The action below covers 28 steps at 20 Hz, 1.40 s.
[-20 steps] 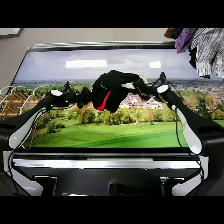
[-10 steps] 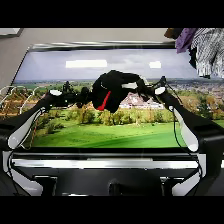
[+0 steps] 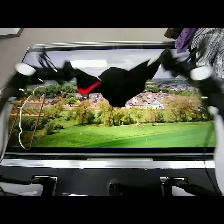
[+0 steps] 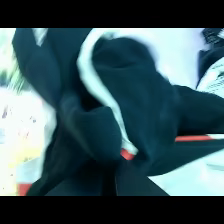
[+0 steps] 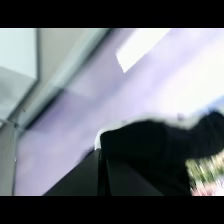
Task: Fold the clothes and pants, and hang the long-sleeved shirts on hangers.
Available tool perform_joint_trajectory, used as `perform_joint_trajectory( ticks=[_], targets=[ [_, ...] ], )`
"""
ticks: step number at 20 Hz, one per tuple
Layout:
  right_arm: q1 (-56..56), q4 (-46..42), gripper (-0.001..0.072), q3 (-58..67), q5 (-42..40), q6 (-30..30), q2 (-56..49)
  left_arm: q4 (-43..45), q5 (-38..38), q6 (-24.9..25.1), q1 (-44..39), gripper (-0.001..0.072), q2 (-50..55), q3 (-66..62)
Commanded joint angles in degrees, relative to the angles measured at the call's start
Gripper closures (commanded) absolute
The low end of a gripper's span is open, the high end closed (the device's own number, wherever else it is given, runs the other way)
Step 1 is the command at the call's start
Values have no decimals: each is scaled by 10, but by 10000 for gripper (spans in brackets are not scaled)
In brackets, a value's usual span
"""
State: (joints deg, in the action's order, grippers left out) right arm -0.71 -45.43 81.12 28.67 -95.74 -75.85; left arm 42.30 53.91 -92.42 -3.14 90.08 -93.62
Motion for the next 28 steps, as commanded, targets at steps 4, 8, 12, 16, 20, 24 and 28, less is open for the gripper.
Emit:
perform_joint_trajectory(
  ticks=[4,8,12,16,20,24,28],
  targets=[
    [-20,-143,667,70,44,20,287,126,56,-37,32,674,-232,-96],
    [-20,-252,667,70,81,9,444,235,86,-100,38,674,-369,-95],
    [-20,-398,666,70,108,-102,521,394,111,-205,38,674,-456,-95],
    [-20,-397,666,70,137,-149,478,419,85,-216,38,674,-445,-87],
    [-20,-377,666,70,226,-160,349,417,61,-207,34,674,-341,-77],
    [-18,-332,665,70,178,-153,151,417,29,-170,9,674,-162,-77],
    [-18,-204,641,70,109,-81,-57,417,23,-170,-2,673,11,-77]
  ],
)
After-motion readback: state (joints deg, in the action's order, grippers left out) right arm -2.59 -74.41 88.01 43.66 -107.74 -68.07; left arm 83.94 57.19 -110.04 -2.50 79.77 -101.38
